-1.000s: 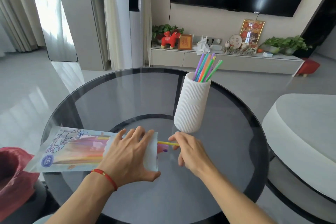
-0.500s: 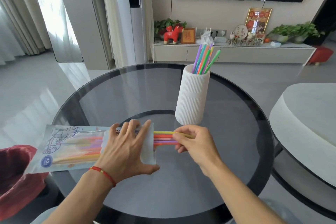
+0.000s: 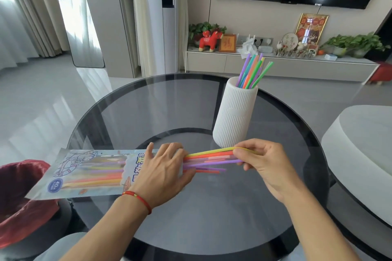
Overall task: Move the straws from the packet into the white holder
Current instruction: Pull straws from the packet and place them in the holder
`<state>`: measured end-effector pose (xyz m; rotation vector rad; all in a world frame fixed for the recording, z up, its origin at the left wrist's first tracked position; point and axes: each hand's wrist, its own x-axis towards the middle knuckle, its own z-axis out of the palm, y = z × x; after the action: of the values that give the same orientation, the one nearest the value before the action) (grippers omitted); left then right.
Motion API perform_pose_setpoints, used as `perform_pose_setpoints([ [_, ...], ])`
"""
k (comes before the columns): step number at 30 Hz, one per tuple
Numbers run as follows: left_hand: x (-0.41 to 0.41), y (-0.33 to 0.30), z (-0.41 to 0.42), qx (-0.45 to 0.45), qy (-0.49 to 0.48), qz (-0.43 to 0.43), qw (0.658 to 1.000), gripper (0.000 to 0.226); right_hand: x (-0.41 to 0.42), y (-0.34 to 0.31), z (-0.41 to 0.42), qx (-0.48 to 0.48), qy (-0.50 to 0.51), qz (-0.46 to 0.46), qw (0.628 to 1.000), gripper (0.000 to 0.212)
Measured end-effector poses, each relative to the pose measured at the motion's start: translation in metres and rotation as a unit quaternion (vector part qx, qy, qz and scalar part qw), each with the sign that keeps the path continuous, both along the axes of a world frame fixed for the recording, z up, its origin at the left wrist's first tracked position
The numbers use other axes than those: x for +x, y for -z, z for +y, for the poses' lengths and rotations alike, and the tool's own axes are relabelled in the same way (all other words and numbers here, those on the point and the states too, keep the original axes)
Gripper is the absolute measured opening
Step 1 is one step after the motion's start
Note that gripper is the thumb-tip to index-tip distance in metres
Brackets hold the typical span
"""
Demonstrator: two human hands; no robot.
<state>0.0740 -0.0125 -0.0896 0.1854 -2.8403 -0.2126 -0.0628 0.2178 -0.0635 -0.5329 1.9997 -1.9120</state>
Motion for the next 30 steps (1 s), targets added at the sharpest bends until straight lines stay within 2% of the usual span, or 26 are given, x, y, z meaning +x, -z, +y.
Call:
perform_pose_setpoints([
  [3, -0.001, -0.002, 0.000, -0.028, 0.013, -0.025, 0.999, 0.038, -0.001, -0.008, 0.010, -0.016, -0.027, -0.005, 0.999, 0.012],
  [6, 0.000, -0.001, 0.002, -0.053, 0.018, -0.038, 0.998, 0.038, 0.002, -0.010, 0.012, 0.033, -0.015, 0.031, 0.999, 0.014],
  [9, 0.000, -0.002, 0.000, -0.047, -0.009, -0.027, 0.998, 0.036, -0.002, -0.013, 0.015, 0.025, 0.146, 0.033, 0.989, 0.023],
  [11, 0.000, -0.005, 0.000, -0.034, -0.024, -0.005, 0.999, 0.040, -0.002, -0.016, 0.020, -0.064, 0.198, -0.044, 0.977, 0.029],
  [13, -0.001, -0.007, 0.003, -0.017, -0.035, 0.013, 0.999, 0.044, 0.007, -0.016, 0.019, -0.117, 0.118, -0.149, 0.975, 0.034],
  [15, -0.003, -0.008, 0.006, -0.010, -0.039, 0.019, 0.999, 0.043, 0.024, -0.013, 0.008, -0.058, -0.013, -0.172, 0.983, 0.027],
  [16, -0.003, -0.007, 0.009, -0.008, -0.036, 0.022, 0.999, 0.042, 0.033, -0.010, -0.003, -0.027, -0.065, -0.156, 0.985, 0.025],
  [18, -0.003, -0.006, 0.014, -0.007, -0.025, 0.027, 0.999, 0.040, 0.045, -0.001, -0.029, -0.035, -0.098, -0.133, 0.986, 0.041],
  [19, -0.002, -0.005, 0.018, -0.011, -0.018, 0.024, 0.999, 0.038, 0.050, 0.003, -0.042, -0.063, -0.082, -0.131, 0.986, 0.038],
  [21, -0.001, -0.001, 0.024, -0.018, -0.006, 0.017, 1.000, 0.034, 0.056, 0.010, -0.062, -0.096, -0.018, -0.125, 0.987, 0.015],
  [25, -0.002, 0.006, 0.018, 0.017, -0.009, 0.001, 1.000, 0.027, 0.036, 0.010, -0.052, -0.068, 0.102, -0.055, 0.991, 0.028],
  [30, -0.004, 0.013, 0.012, 0.079, -0.013, 0.007, 0.997, 0.020, 0.009, -0.017, 0.006, -0.028, 0.141, 0.063, 0.988, 0.028],
])
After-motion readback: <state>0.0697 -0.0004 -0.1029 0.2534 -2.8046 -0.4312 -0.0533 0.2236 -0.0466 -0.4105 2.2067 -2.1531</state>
